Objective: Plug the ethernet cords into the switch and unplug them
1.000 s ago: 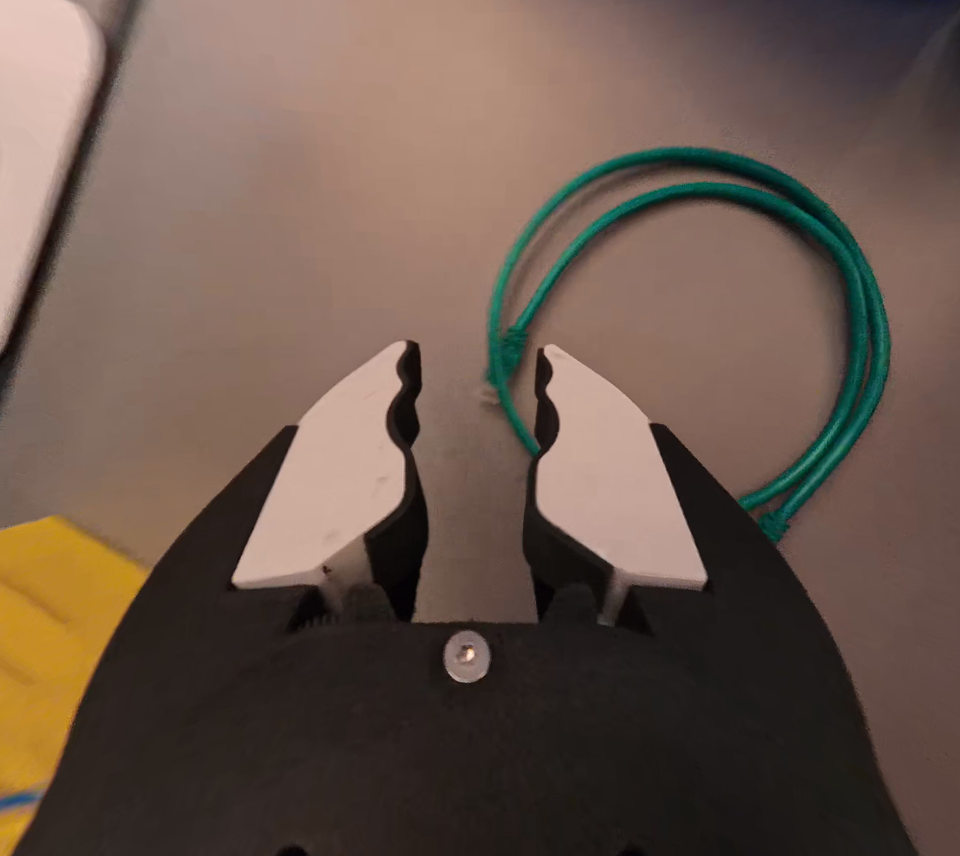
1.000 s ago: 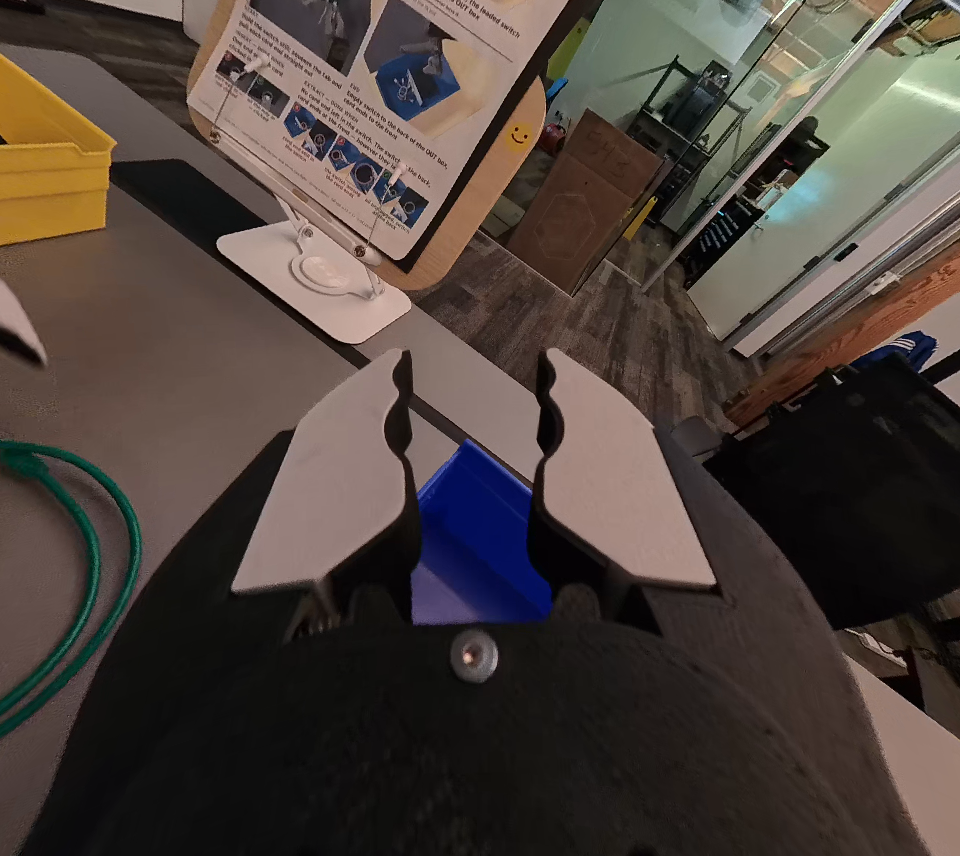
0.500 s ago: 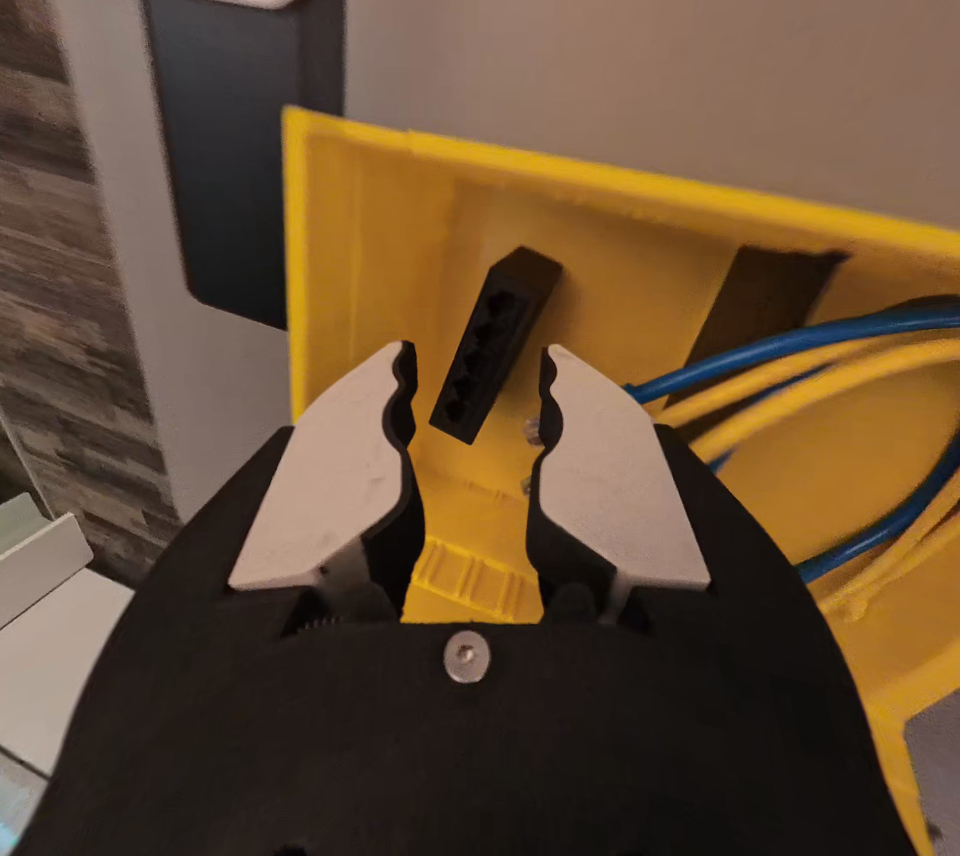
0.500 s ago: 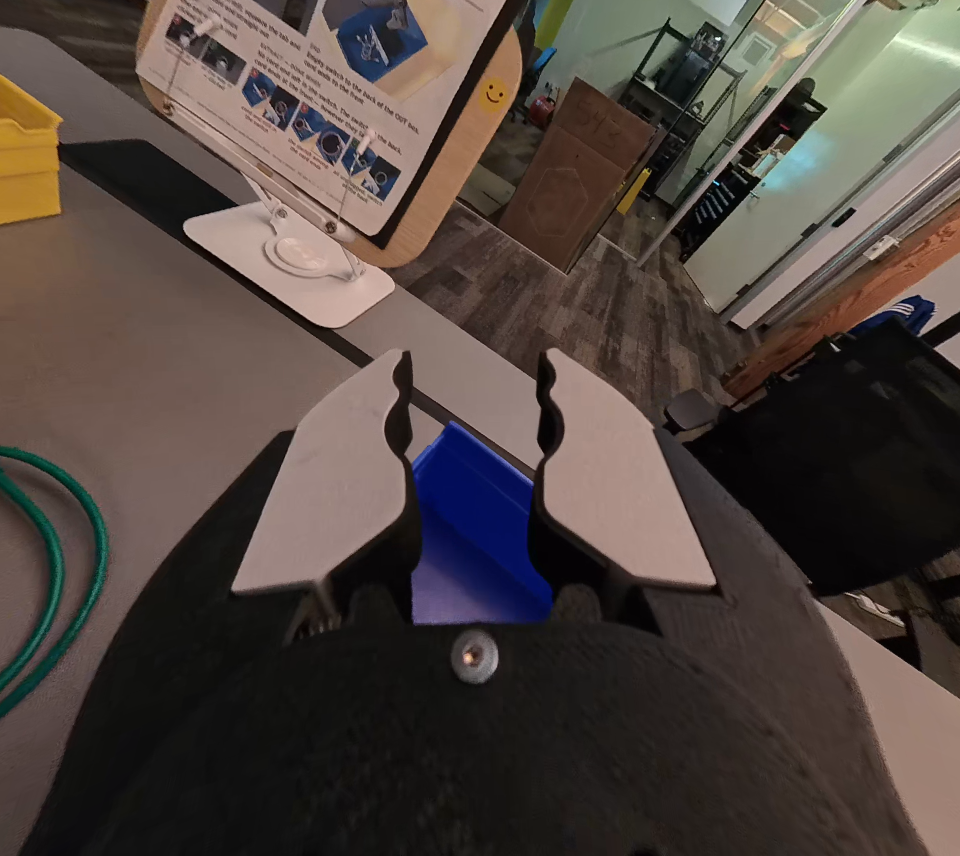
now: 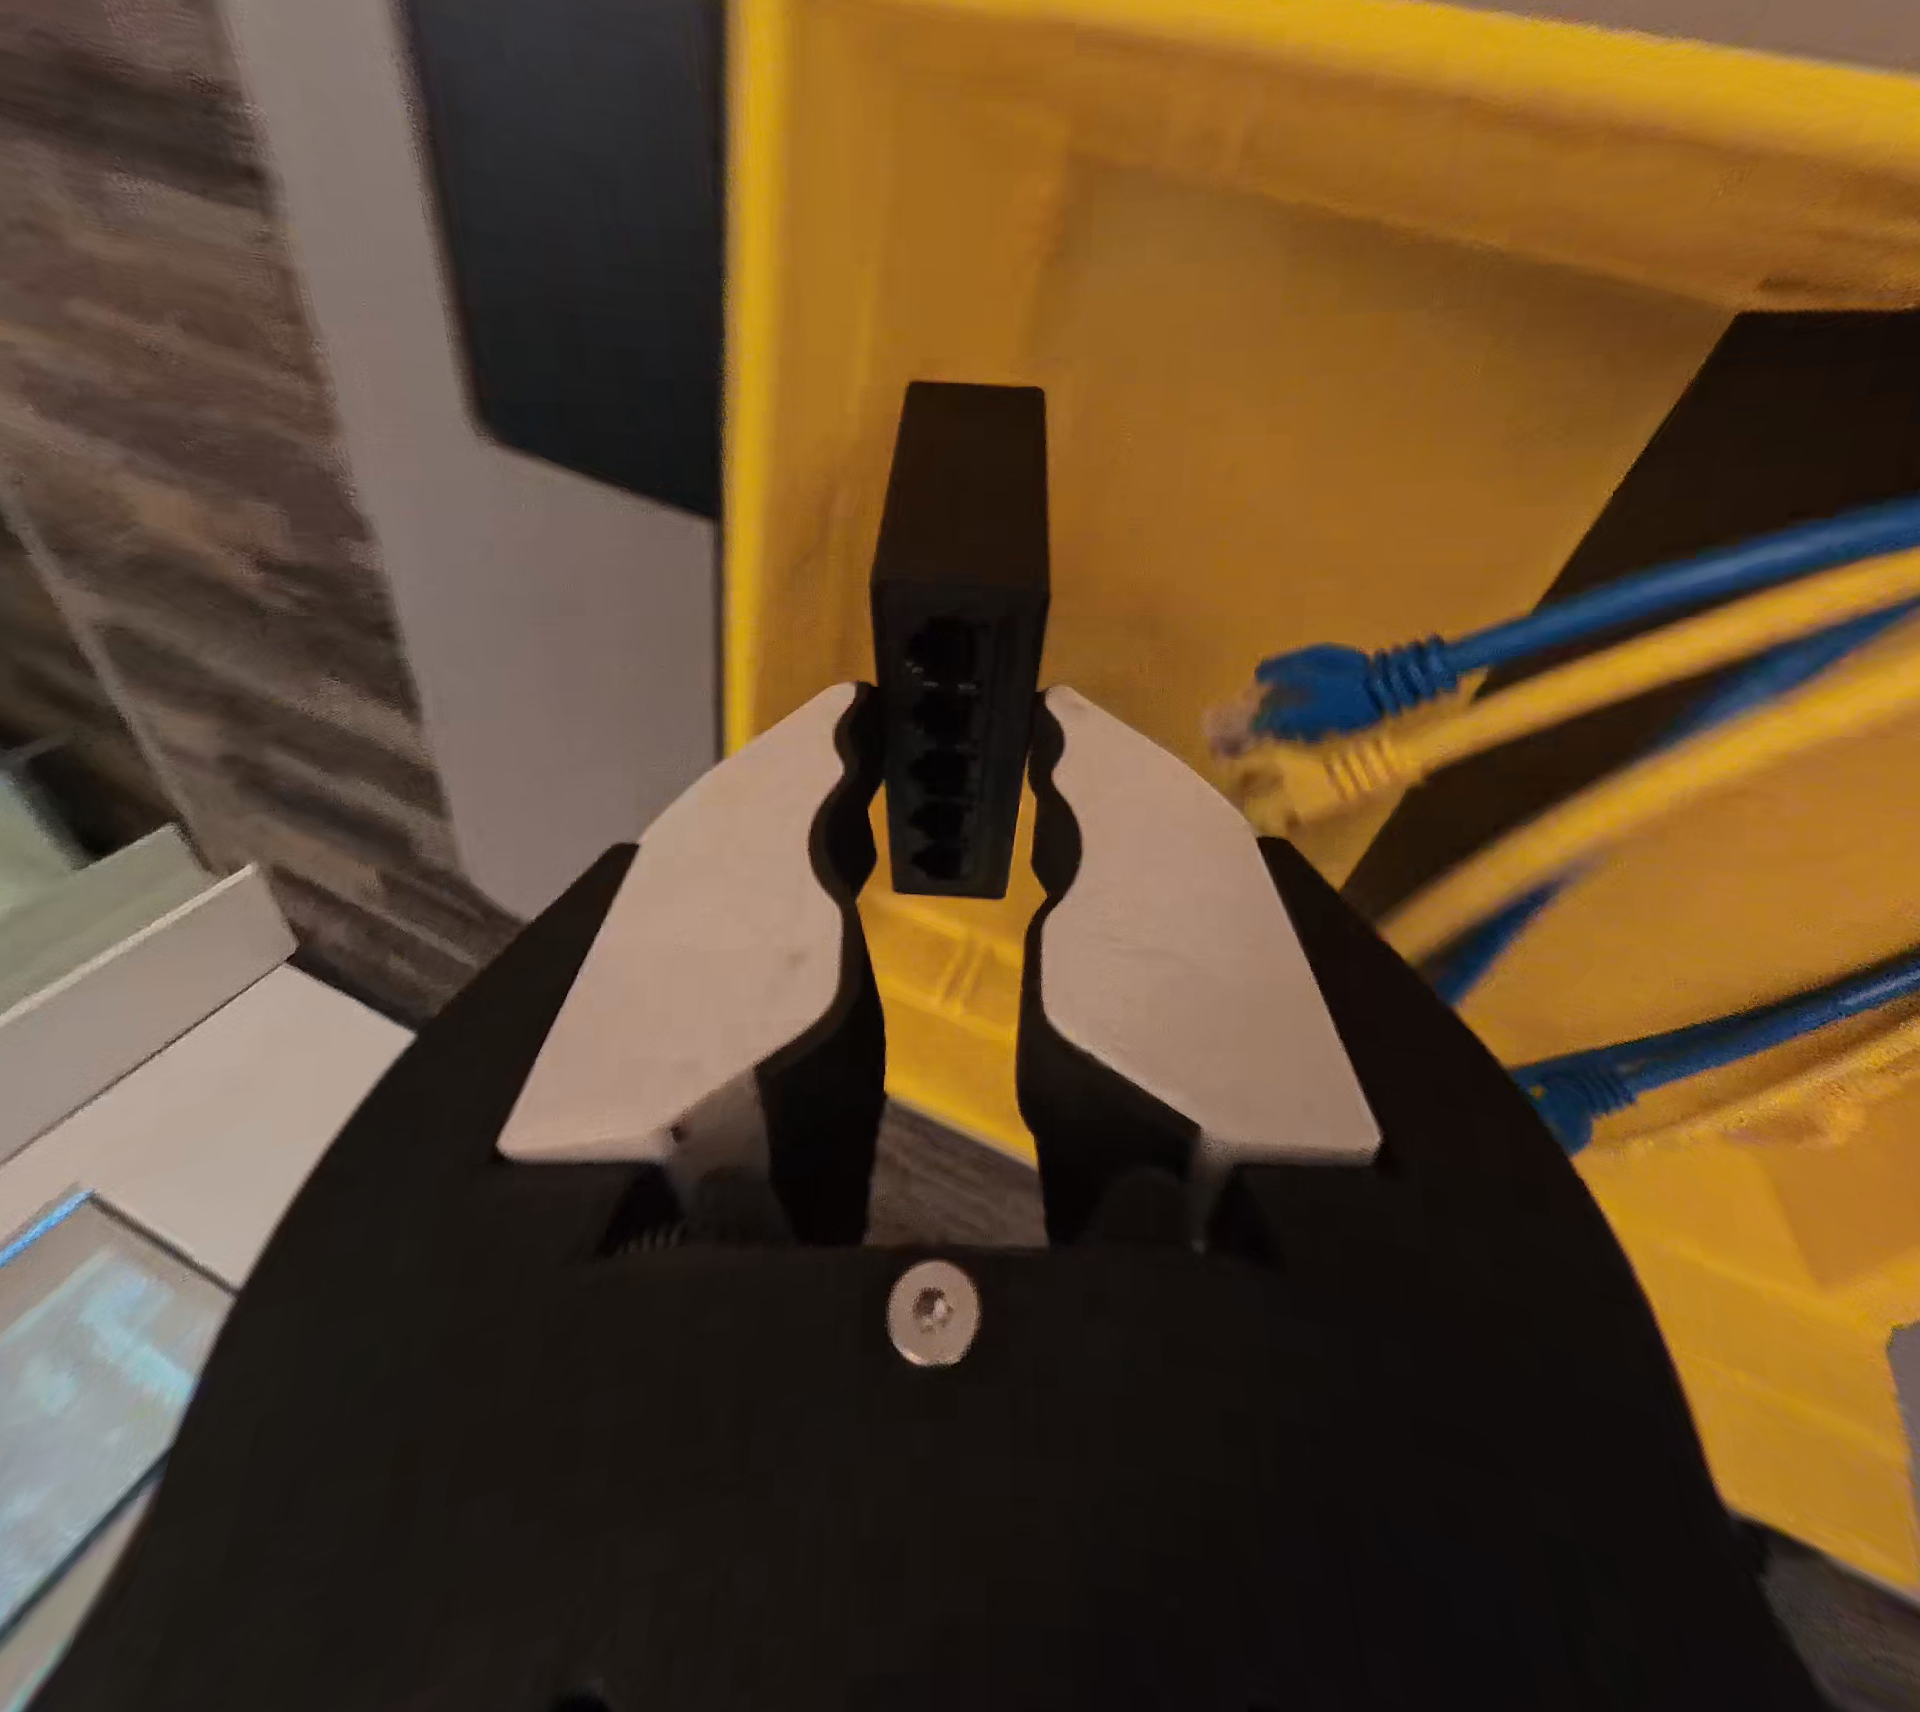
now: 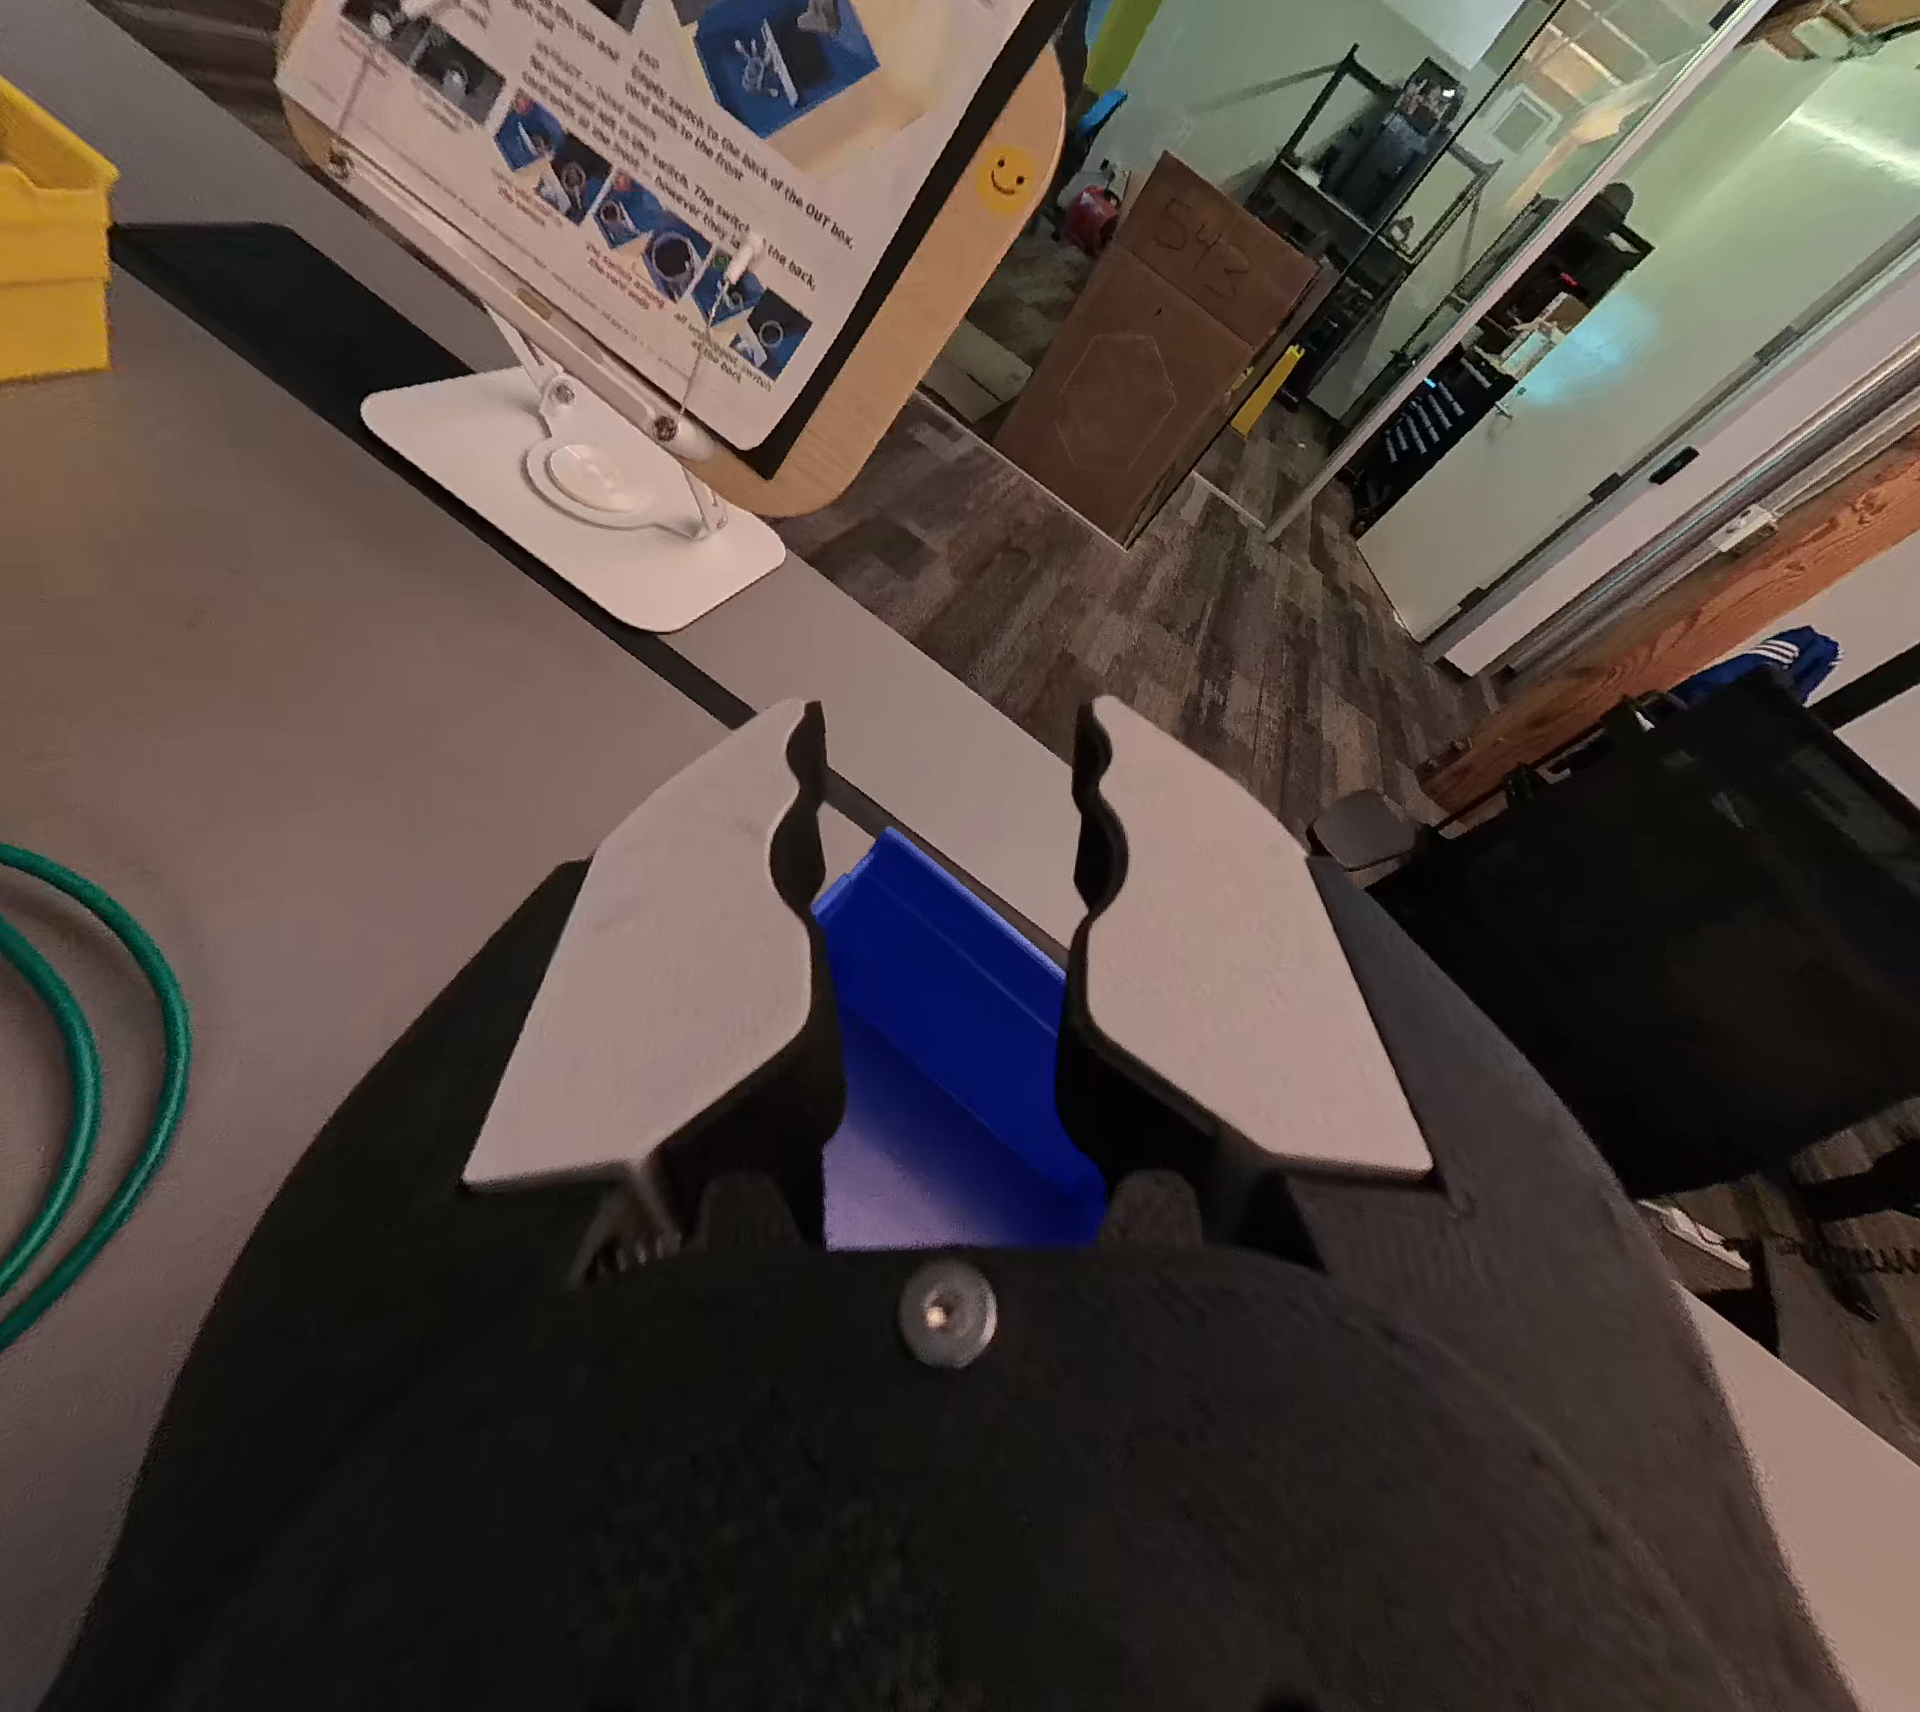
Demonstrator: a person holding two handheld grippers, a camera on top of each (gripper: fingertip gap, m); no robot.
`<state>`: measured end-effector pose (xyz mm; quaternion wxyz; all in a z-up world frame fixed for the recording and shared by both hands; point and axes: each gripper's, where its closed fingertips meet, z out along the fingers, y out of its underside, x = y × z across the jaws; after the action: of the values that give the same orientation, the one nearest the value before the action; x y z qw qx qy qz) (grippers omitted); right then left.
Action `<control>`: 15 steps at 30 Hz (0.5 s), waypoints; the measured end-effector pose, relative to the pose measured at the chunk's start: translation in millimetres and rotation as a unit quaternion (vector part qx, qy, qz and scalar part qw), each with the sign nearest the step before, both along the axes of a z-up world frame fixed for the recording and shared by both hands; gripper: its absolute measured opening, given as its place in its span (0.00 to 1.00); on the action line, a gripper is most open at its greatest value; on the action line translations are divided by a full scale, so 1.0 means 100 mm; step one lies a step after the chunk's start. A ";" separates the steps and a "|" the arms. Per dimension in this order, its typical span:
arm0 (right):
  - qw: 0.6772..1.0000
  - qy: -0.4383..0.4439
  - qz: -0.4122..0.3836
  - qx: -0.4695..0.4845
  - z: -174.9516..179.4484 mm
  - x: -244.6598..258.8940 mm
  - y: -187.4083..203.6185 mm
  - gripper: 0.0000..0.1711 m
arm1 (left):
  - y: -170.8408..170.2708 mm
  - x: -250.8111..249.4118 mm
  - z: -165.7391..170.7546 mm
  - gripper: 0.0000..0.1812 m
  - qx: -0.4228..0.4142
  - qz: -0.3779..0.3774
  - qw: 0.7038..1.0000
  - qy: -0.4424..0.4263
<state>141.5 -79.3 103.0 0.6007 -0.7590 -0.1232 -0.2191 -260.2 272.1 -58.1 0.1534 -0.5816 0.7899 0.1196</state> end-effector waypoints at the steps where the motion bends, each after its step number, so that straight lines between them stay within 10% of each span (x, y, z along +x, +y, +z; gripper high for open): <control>1: 1.000 0.005 0.004 0.008 0.03 -0.01 -0.02 0.27 | -0.05 0.03 0.23 0.14 0.015 0.005 1.000 -0.025; 7: 0.998 0.038 0.031 0.038 0.16 -0.07 -0.12 0.27 | -1.13 0.73 1.18 0.14 0.034 -0.047 0.991 -0.118; 15: 0.995 0.046 0.081 0.033 0.19 -0.33 -0.20 0.27 | -2.02 1.50 0.02 0.14 -0.031 -0.073 0.997 -0.004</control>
<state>108.1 -98.8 122.3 0.6461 -0.7356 -0.1497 -0.1384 -110.7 70.0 -56.6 0.1472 -0.5274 0.8328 0.0812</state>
